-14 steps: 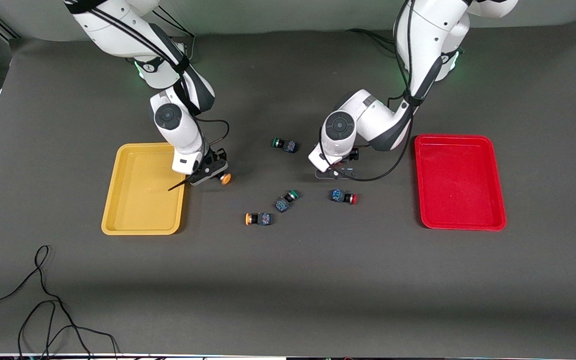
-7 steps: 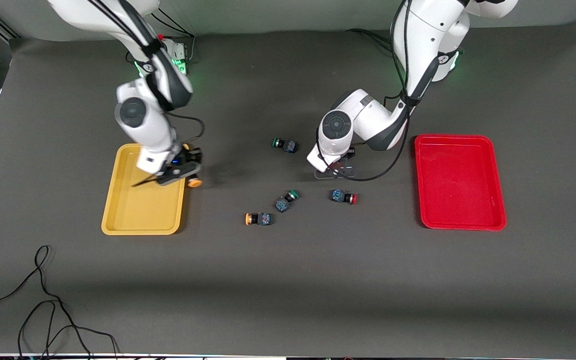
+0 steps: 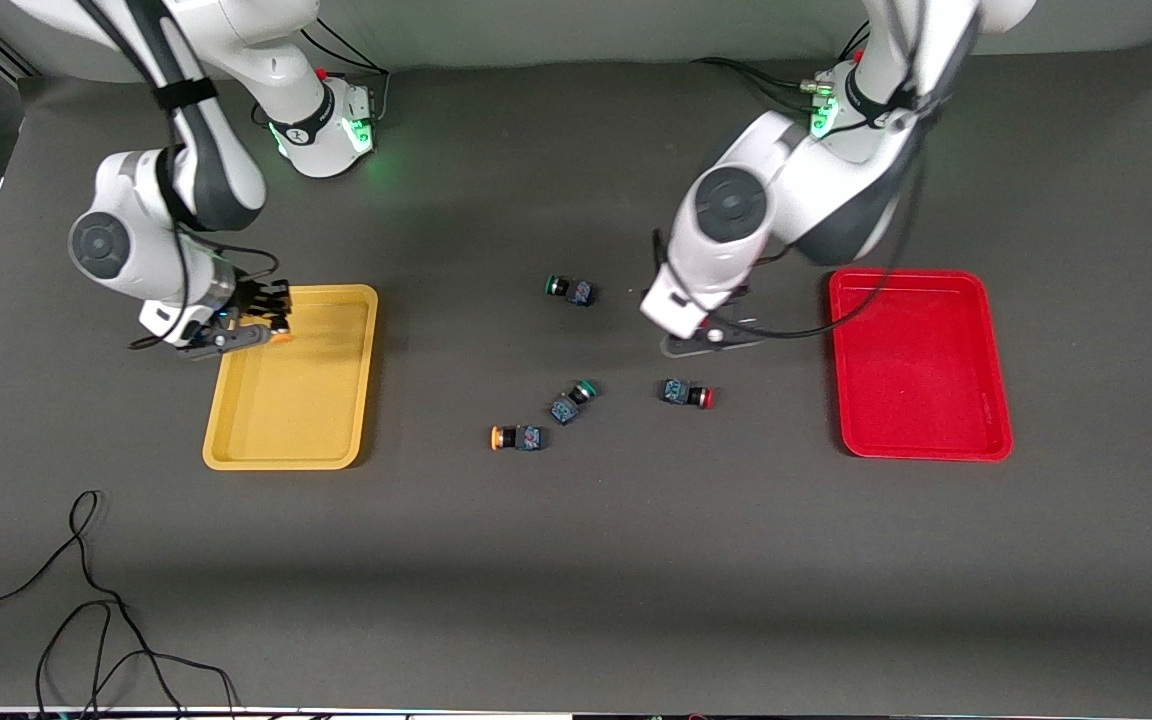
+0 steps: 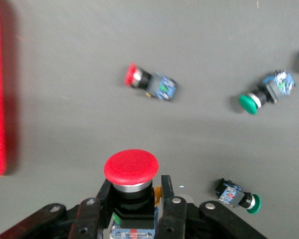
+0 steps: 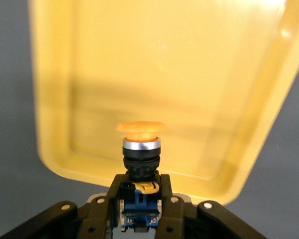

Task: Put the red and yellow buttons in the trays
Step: 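Carry the yellow button to its tray while the left gripper grasps the red button, then release the yellow button in its tray while the left gripper releases the red button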

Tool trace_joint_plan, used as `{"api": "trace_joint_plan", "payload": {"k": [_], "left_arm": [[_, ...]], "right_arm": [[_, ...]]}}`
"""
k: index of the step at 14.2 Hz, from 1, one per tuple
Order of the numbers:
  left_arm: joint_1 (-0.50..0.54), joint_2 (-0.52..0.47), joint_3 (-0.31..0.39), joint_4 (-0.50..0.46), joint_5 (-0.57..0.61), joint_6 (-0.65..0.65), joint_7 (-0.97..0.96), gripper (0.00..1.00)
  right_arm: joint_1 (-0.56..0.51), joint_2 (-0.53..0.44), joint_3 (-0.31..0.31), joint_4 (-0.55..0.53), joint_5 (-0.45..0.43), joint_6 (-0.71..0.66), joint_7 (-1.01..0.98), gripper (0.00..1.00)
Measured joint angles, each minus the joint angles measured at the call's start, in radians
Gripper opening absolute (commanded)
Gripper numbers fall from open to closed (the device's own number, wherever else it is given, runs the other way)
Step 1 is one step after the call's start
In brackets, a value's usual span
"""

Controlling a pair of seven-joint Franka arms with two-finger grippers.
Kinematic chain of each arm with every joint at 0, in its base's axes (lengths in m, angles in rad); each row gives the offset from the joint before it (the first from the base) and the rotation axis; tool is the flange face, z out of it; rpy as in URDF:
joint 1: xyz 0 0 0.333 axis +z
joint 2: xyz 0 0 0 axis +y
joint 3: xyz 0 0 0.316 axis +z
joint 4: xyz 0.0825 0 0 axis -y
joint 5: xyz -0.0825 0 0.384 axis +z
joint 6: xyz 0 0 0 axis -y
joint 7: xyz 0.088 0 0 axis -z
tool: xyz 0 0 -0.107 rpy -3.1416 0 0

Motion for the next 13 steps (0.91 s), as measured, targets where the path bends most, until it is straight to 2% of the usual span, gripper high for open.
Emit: {"api": "trace_joint_plan", "payload": {"k": [3, 5, 7, 8, 9, 13], "left_arm": [[0.173, -0.066, 0.009, -0.015, -0.022, -0.109, 0.237, 0.15], [0.311, -0.1, 0.014, -0.048, -0.028, -0.143, 0.412, 0.15], [0.416, -0.117, 0.017, -0.101, -0.013, -0.135, 0.549, 0.15], [0.457, -0.117, 0.018, -0.134, 0.004, -0.106, 0.6, 0.16], [0.489, -0.114, 0.018, -0.175, 0.016, -0.055, 0.642, 0.16], [0.54, -0.055, 0.018, -0.384, 0.056, 0.255, 0.706, 0.18]], "right_arm": [[-0.001, 0.035, -0.09, -0.011, 0.0, 0.011, -0.084, 0.0], [-0.001, 0.053, -0.099, -0.011, 0.001, 0.052, -0.094, 0.0], [0.004, 0.074, -0.097, -0.011, 0.001, 0.105, -0.095, 0.12], [0.006, 0.086, -0.095, -0.01, 0.001, 0.128, -0.095, 0.43], [0.008, 0.1, -0.094, -0.009, 0.001, 0.15, -0.095, 0.99], [0.009, 0.12, -0.078, 0.011, 0.002, 0.173, -0.094, 1.0]]}}
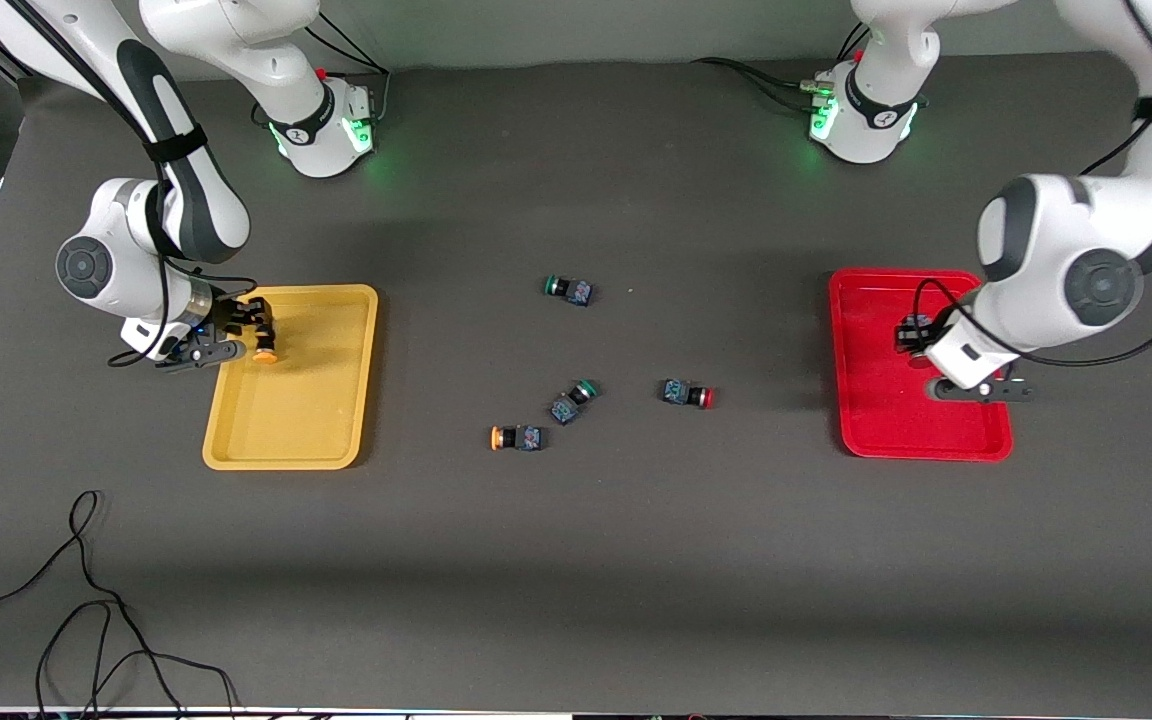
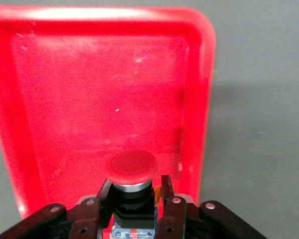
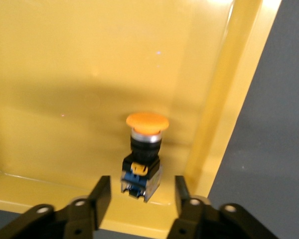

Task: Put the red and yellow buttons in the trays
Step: 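Release the yellow button in its tray while the left gripper releases the red button, then reach the right gripper to the second yellow button while the left gripper reaches the red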

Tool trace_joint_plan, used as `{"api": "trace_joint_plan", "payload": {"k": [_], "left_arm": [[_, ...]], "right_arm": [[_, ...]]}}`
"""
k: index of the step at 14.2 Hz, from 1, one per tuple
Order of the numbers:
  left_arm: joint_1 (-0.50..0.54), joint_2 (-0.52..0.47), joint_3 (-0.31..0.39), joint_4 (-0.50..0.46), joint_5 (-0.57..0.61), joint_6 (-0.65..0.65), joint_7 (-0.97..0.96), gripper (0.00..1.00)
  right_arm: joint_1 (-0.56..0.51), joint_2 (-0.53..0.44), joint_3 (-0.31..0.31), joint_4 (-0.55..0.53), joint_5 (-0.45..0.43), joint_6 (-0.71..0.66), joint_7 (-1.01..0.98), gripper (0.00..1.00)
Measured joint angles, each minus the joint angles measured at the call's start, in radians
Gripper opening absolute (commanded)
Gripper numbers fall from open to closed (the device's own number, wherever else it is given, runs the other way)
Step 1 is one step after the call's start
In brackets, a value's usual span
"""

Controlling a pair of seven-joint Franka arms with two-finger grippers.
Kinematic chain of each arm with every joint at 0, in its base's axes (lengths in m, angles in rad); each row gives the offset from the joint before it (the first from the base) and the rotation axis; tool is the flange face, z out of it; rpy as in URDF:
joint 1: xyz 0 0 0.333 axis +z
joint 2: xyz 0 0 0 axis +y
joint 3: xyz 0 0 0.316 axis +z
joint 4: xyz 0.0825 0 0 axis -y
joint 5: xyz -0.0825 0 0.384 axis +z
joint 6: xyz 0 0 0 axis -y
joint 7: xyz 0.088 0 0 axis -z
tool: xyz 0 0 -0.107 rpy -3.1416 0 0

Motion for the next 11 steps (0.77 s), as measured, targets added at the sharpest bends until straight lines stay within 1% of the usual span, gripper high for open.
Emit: {"api": "trace_joint_plan", "payload": {"k": [1, 2, 3, 4, 6, 7, 8, 10, 11], "left_arm": [[0.001, 0.034, 0.0, -0.036, 0.01, 0.065, 0.001, 0.21], [0.001, 0.07, -0.001, -0.055, 0.015, 0.114, 0.001, 0.31], [0.001, 0.105, -0.003, -0.062, 0.018, 0.151, 0.001, 0.67], [0.001, 0.134, -0.005, -0.062, 0.027, 0.178, 0.002, 0.99], [0.001, 0.158, -0.005, -0.051, 0.05, 0.19, 0.002, 1.0], [0.002, 0.155, -0.005, -0.038, 0.053, 0.179, 0.002, 1.0], [0.002, 0.148, -0.005, -0.014, 0.055, 0.141, 0.003, 1.0], [0.002, 0.124, -0.007, 0.075, 0.056, -0.005, 0.003, 1.0], [0.002, 0.111, -0.01, 0.133, 0.056, -0.09, 0.003, 1.0]], "right_arm": [[0.001, 0.0, 0.011, 0.017, 0.001, 0.0, 0.0, 1.0], [0.001, -0.001, 0.026, 0.04, 0.003, 0.0, 0.008, 1.0], [0.001, -0.001, 0.051, 0.07, 0.005, 0.001, 0.038, 1.0], [0.001, -0.002, 0.085, 0.108, 0.007, -0.001, 0.096, 1.0], [0.004, 0.006, 0.174, 0.214, 0.008, -0.054, 0.266, 1.0], [0.007, 0.021, 0.219, 0.291, 0.008, -0.112, 0.355, 1.0], [0.009, 0.049, 0.261, 0.383, 0.008, -0.183, 0.443, 1.0], [0.011, 0.13, 0.331, 0.586, 0.017, -0.303, 0.614, 1.0], [0.012, 0.176, 0.355, 0.678, 0.04, -0.338, 0.703, 1.0]]}}
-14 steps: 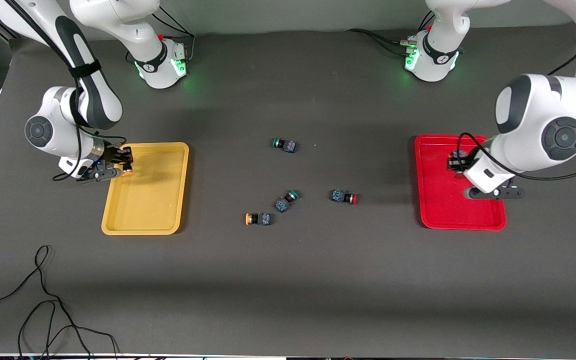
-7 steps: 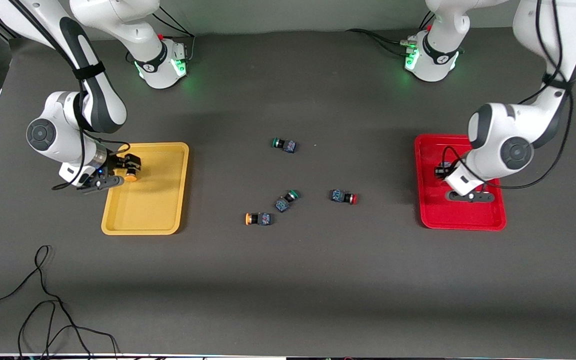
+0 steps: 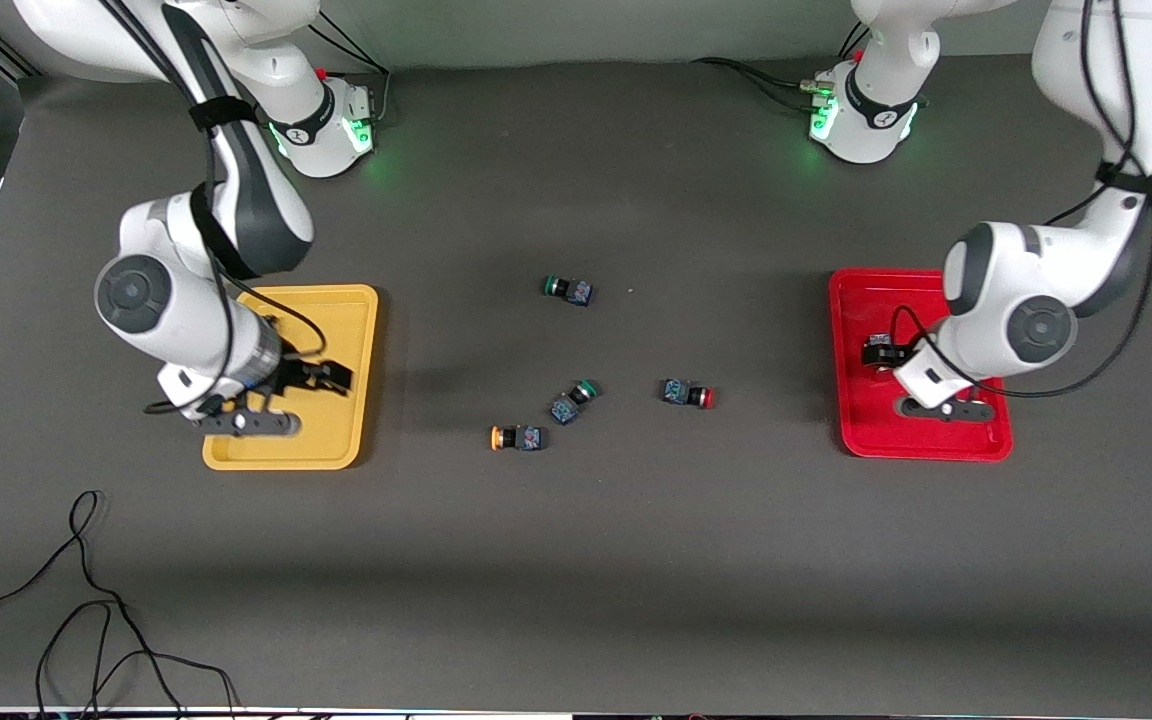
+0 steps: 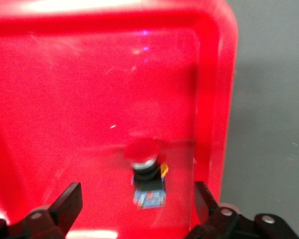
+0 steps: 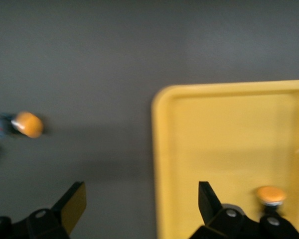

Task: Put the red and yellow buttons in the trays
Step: 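Reach the right gripper to the second yellow button while the left gripper reaches the red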

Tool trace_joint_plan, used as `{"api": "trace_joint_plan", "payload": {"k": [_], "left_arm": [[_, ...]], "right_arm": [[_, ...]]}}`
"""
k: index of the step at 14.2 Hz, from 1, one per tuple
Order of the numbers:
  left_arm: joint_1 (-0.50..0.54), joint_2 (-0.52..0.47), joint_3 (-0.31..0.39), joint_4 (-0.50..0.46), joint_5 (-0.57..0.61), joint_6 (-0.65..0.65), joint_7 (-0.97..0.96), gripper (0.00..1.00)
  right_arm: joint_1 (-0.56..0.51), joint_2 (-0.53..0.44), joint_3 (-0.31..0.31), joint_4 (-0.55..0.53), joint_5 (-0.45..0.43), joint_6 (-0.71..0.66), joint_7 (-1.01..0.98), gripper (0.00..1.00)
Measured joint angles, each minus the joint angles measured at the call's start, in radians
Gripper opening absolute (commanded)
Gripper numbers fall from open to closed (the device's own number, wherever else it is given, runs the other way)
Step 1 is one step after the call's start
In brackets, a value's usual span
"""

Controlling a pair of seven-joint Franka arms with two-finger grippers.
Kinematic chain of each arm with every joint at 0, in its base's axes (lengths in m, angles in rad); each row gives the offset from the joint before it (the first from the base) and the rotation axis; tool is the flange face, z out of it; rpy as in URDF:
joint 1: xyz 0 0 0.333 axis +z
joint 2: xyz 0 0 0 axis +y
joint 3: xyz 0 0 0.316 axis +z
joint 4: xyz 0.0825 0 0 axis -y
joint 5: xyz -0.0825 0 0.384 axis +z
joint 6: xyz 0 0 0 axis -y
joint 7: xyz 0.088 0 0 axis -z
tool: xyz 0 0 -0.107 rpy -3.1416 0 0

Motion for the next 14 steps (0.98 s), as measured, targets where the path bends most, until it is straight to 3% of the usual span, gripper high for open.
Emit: {"api": "trace_joint_plan", "payload": {"k": [2, 5, 9, 14], "left_arm": [[-0.002, -0.023, -0.01, 0.104, -0.008, -0.126, -0.009, 1.0], [-0.046, -0.039, -0.026, 0.166, -0.044, -0.171, -0.137, 1.0], [-0.188, -0.037, -0.038, 0.186, -0.101, -0.168, -0.544, 1.0], [-0.347, -0.008, -0.04, 0.291, -0.112, -0.147, -1.204, 1.0]], "right_arm": [[0.0, 0.08, 0.02, 0.13, 0.063, -0.016, 0.226, 1.0], [-0.002, 0.17, 0.069, 0.238, 0.092, 0.018, 0.556, 1.0], [0.018, 0.288, 0.165, 0.288, 0.093, 0.148, 0.941, 1.0], [0.073, 0.423, 0.197, 0.292, 0.093, 0.224, 1.17, 1.0]]}}
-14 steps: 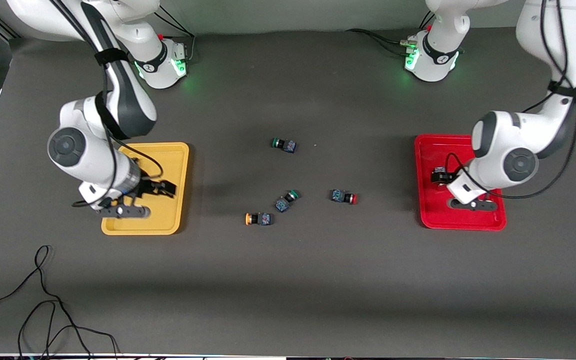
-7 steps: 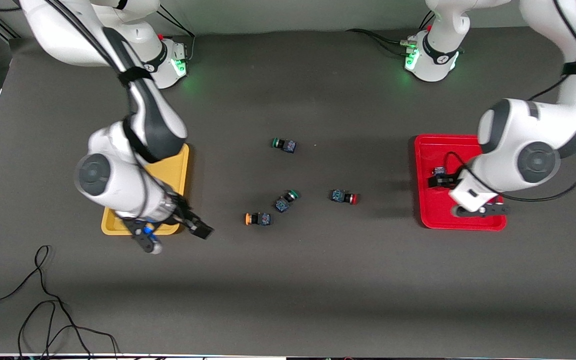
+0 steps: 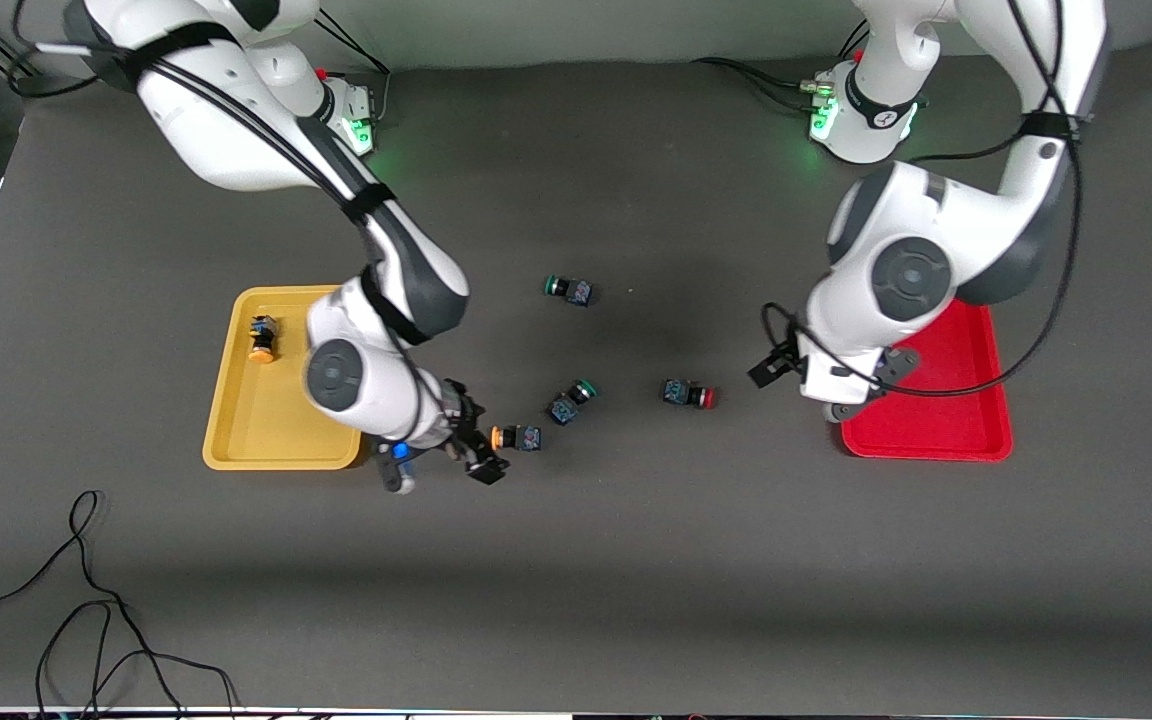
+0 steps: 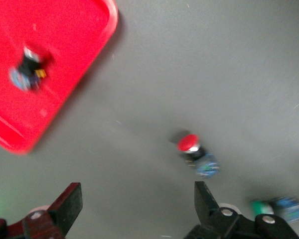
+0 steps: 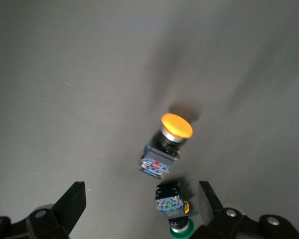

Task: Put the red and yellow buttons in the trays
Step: 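Reach the right gripper to the second yellow button while the left gripper reaches the red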

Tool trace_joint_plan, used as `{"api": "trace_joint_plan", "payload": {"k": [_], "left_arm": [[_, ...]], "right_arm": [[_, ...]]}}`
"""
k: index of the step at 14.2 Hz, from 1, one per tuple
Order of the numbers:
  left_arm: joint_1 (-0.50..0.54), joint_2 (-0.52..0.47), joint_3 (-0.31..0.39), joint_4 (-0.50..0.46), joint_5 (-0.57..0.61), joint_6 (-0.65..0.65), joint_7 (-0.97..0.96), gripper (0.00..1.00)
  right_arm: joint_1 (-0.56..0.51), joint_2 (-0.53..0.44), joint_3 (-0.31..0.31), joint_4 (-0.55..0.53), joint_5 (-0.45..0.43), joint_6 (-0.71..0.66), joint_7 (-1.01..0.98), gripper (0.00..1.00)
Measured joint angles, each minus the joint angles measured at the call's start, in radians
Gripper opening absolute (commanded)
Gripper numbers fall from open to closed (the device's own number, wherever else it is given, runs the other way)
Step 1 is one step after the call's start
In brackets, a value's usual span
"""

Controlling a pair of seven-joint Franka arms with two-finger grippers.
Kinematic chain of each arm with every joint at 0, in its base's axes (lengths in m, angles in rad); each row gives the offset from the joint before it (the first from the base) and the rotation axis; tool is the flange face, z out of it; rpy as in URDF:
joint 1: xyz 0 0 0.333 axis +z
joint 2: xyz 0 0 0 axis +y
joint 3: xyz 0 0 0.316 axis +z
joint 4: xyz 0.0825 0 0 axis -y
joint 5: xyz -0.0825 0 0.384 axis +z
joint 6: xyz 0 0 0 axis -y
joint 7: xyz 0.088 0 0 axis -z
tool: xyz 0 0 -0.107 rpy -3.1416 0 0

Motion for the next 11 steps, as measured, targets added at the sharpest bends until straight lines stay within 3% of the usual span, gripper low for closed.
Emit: {"api": "trace_joint_plan", "payload": {"k": [3, 6, 8, 11], "left_arm": [[-0.068, 0.039, 0.0, 0.026, 0.01, 0.108, -0.418, 1.0], [-0.127, 0.107, 0.0, 0.025, 0.122, 0.174, -0.764, 1.0], [-0.153, 0.181, 0.0, 0.024, 0.183, 0.222, -0.882, 1.0], [-0.176, 0.297, 0.001, 0.026, 0.27, 0.311, -0.99, 1.0]], "right_arm": [[0.029, 0.063, 0.0, 0.003, 0.0, 0.027, 0.058, 1.0], [0.037, 0.112, 0.0, 0.006, 0.0, 0.053, 0.061, 0.99], [0.037, 0.135, 0.0, 0.009, 0.0, 0.062, 0.061, 0.74], [0.038, 0.143, 0.0, 0.01, -0.012, 0.063, 0.061, 0.17]]}}
